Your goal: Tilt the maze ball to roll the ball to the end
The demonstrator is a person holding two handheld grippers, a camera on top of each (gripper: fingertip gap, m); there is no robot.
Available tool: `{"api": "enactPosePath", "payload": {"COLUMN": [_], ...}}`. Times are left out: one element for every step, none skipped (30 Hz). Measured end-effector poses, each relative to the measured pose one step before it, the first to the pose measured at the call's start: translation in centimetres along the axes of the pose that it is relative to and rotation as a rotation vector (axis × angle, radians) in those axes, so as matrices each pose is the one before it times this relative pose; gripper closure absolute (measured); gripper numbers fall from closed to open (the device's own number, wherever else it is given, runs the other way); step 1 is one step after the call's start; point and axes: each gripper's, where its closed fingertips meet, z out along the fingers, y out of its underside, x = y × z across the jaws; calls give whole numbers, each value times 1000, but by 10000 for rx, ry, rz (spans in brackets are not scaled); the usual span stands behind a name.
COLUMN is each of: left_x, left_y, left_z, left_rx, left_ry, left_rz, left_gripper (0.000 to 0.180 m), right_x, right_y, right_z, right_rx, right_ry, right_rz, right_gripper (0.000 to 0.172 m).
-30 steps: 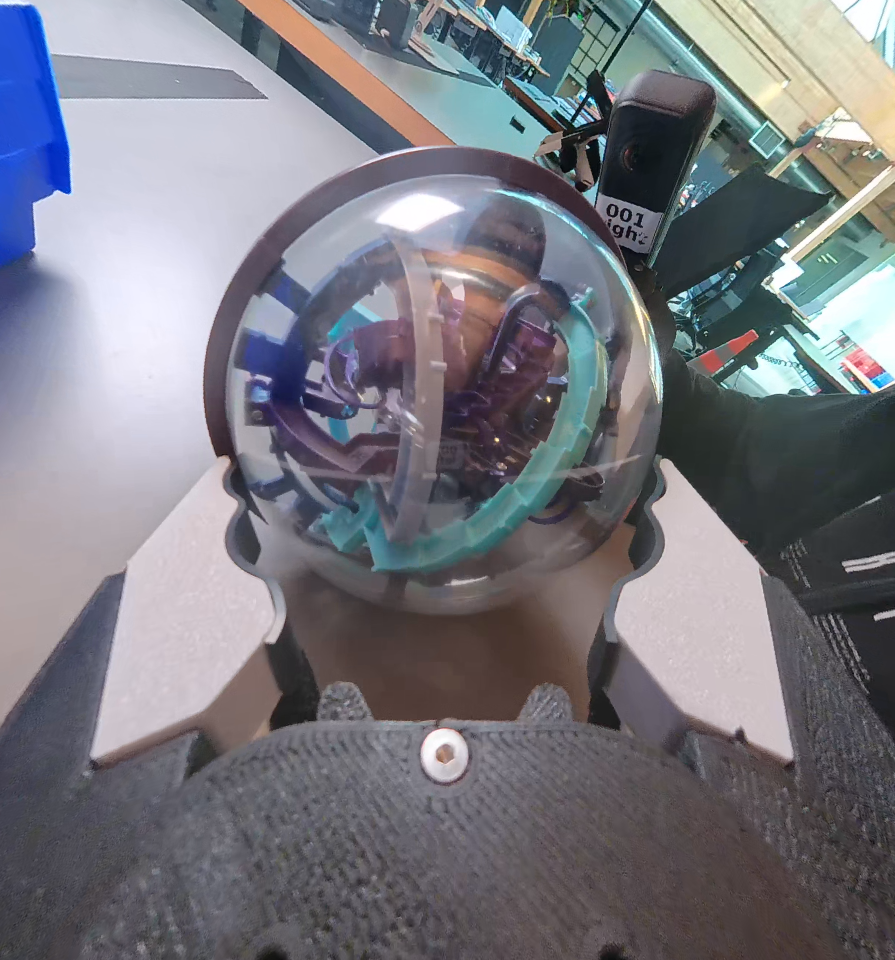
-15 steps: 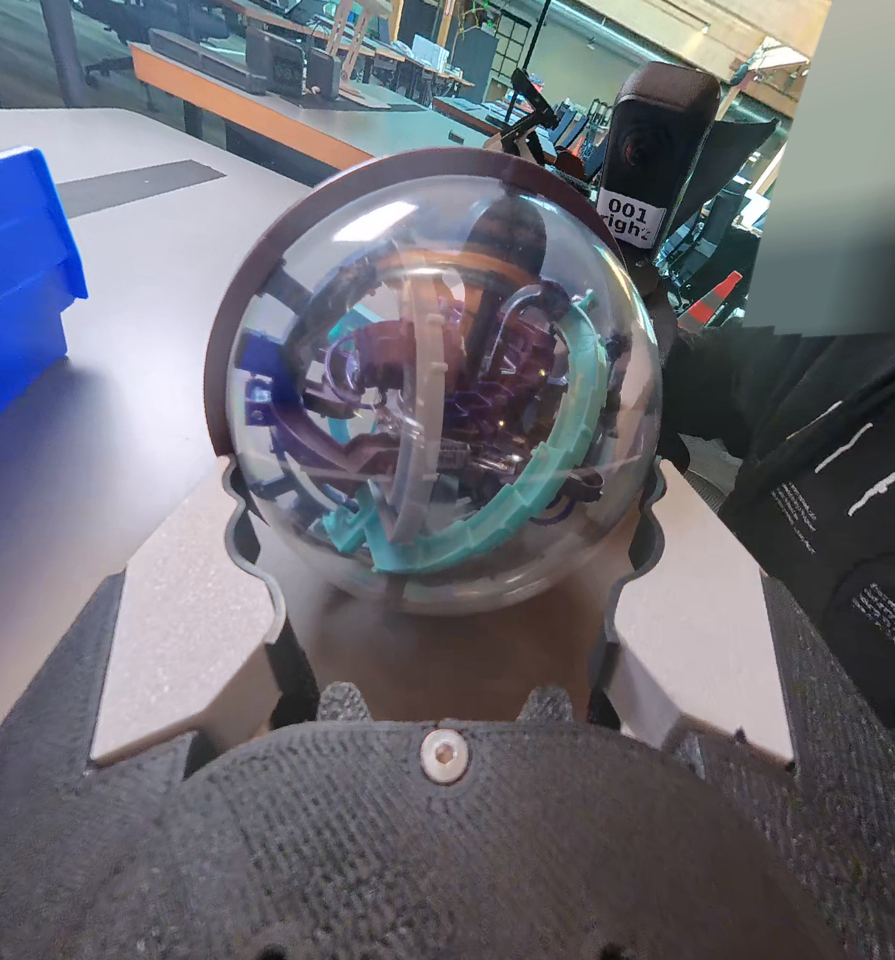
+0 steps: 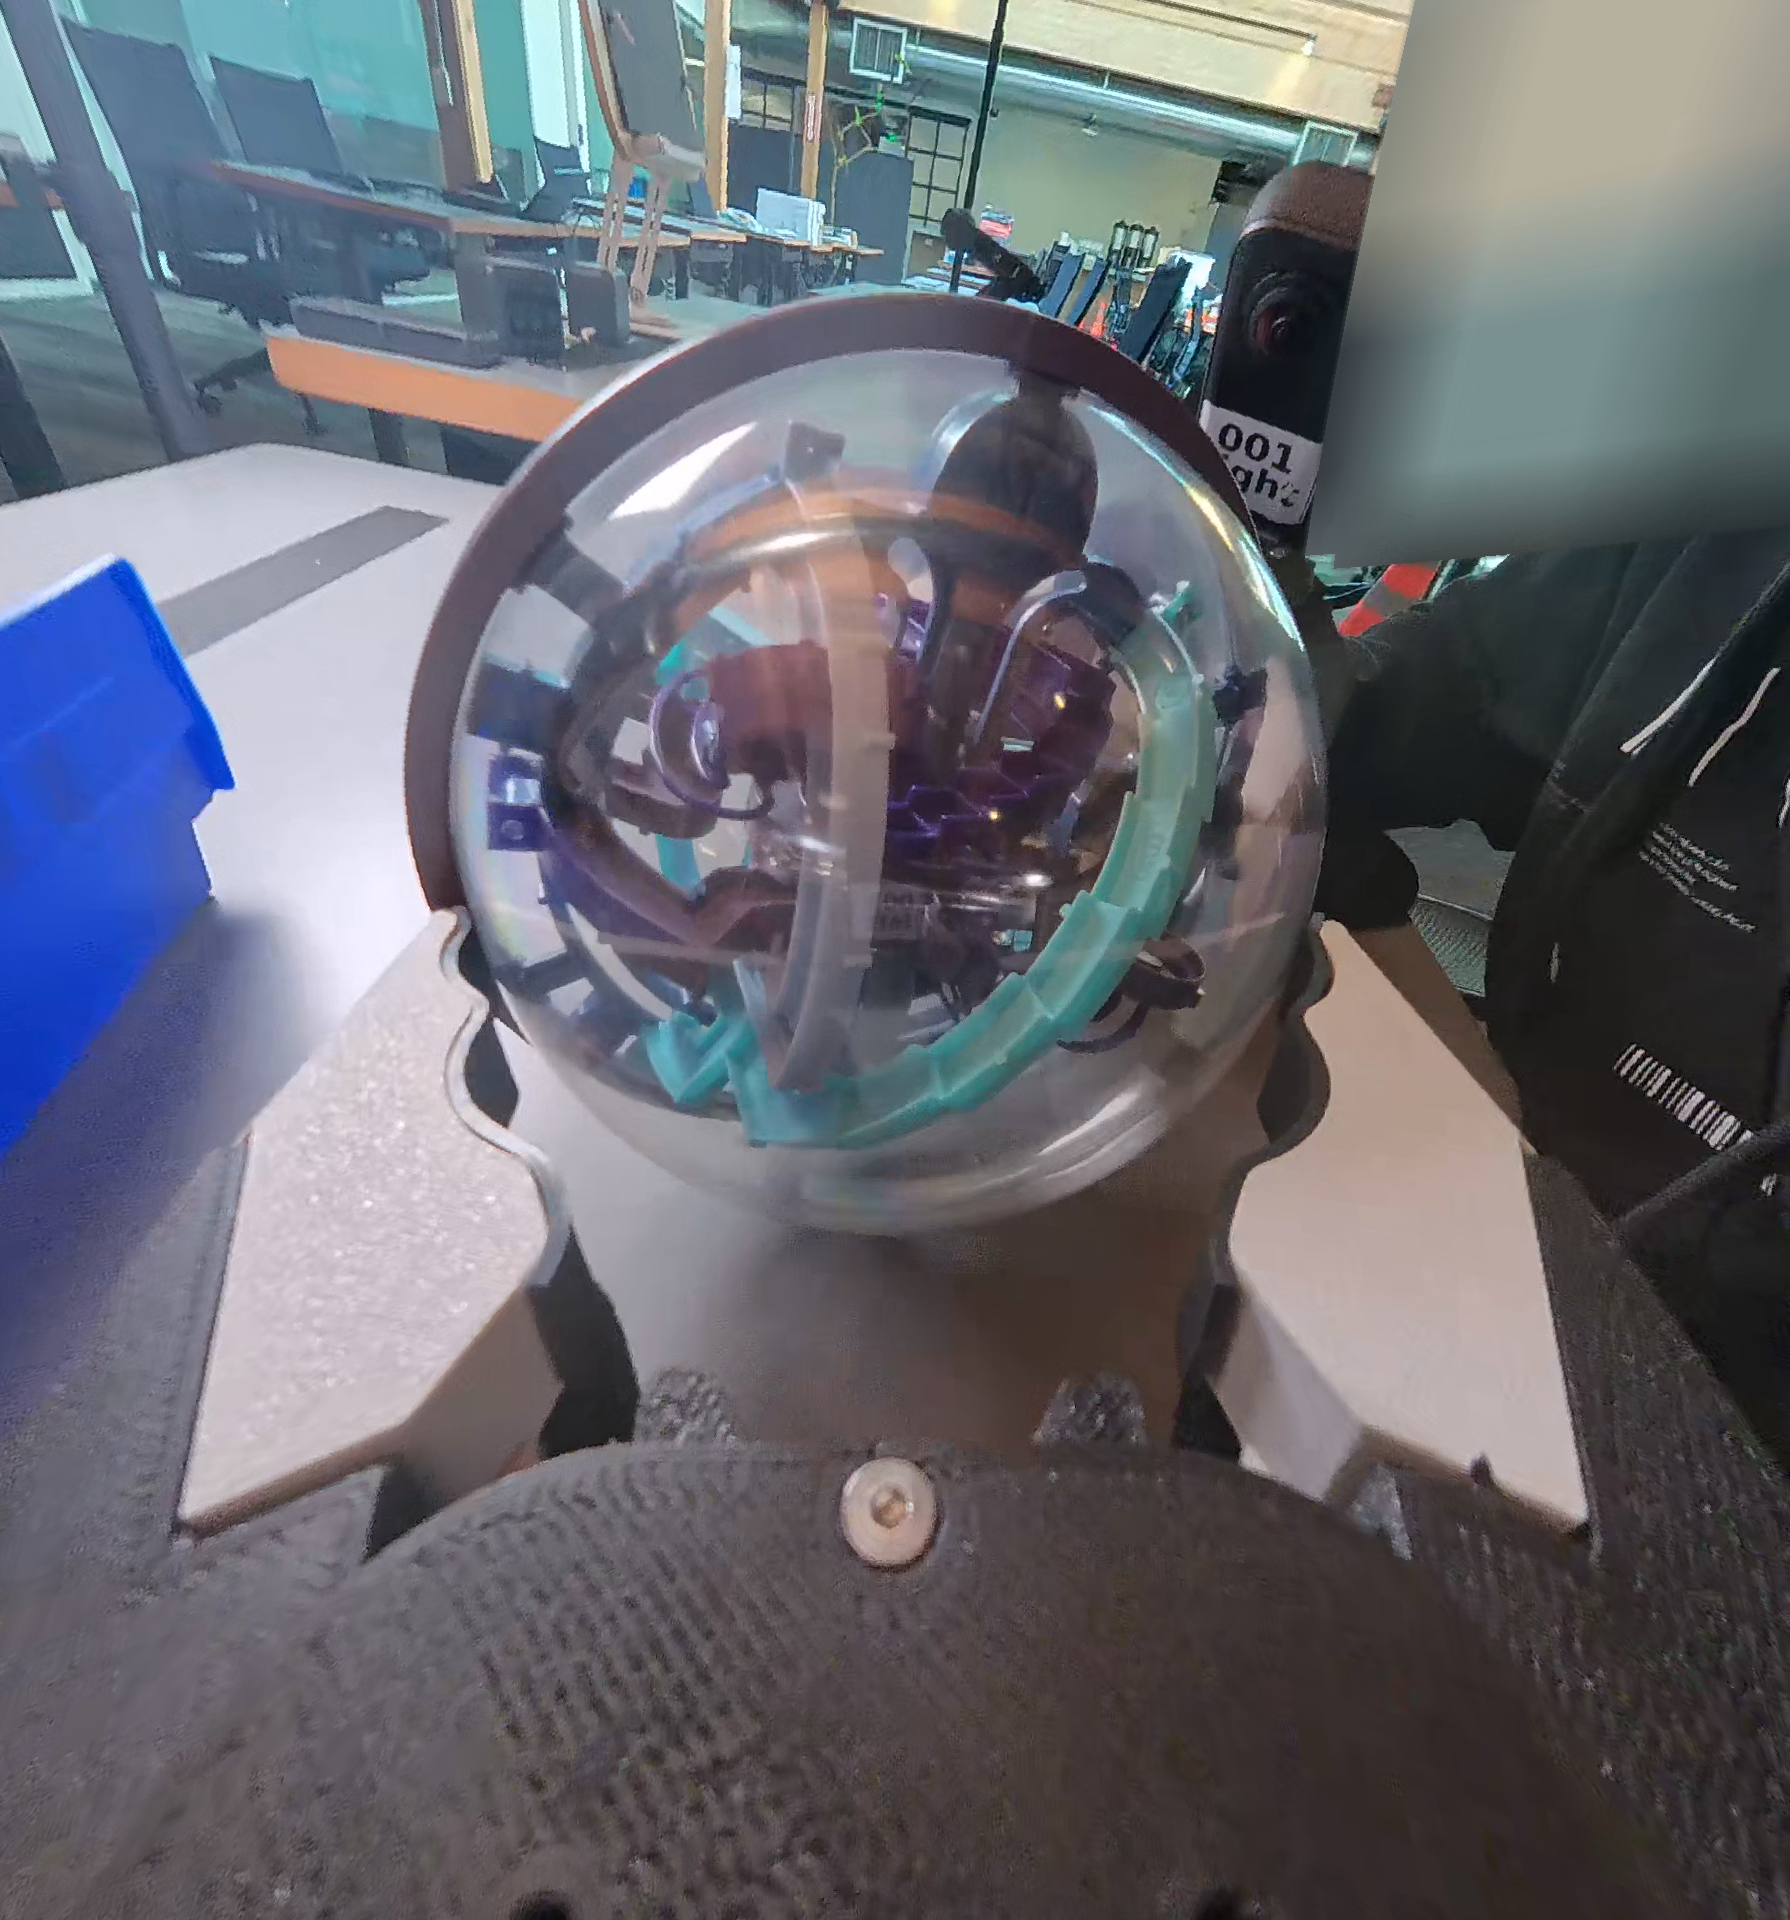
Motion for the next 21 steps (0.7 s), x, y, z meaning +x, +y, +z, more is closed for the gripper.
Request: {"api": "enactPosePath", "payload": {"left_x": [124,119,109,115,95,83,58,72,136,178,200,224,214,177,134,128,115,115,95,56,11], "left_y": [-359,-343,-344,-364,-363,-312,-313,-385,-426,-415,-383,-334,-231,-98,67,222,382,597,759,793,822], "left_z": [47,98,122,144,154,164,163,132,98,43,-11,-55,-103,-121,-132,-136,-83,-30,37,110,169], "left_rx": [69,35,31,46,61,40,50,126,180,195,193,170,98,5,-88,-155,-211,-297,-363,-331,-324], "left_ry": [-20,-21,-25,-30,-41,-47,-47,-27,12,51,75,70,41,6,-12,-4,12,11,-27,-80,-107], "left_rz": [179,121,100,146,215,217,175,133,132,134,132,144,169,184,163,97,6,-56,-28,60,88], "left_gripper": [35,35,35,35,35,35,35,35,35,35,35,35,35,34,34,34,34,34,33,33,33], "right_x": [36,65,91,118,146,168,179,185,132,78,29,-38,-73,-96,-127,-143,-169,-187,-213,-233,-246], "right_y": [-300,-314,-327,-316,-303,-299,-326,-451,-593,-709,-740,-682,-548,-397,-264,-188,-144,-16,158,273,373], "right_z": [-167,-192,-222,-231,-228,-221,-230,-242,-270,-258,-214,-160,-94,-34,4,14,19,19,32,45,67], "right_rx": [201,208,206,191,164,125,110,133,155,153,137,104,41,-37,-99,-119,-119,-166,-249,-294,-327], "right_ry": [74,50,35,38,42,28,9,7,20,31,30,20,5,-14,-35,-61,-94,-133,-161,-155,-143], "right_rz": [-137,-112,-106,-152,-216,-241,-233,-244,-309,-374,-388,-372,-355,-346,-329,-298,-267,-241,-257,-307,-316], "right_gripper": [41,41,41,41,41,41,41,41,41,41,40,40,40,40,40,40,40,40,40,40,40]}}
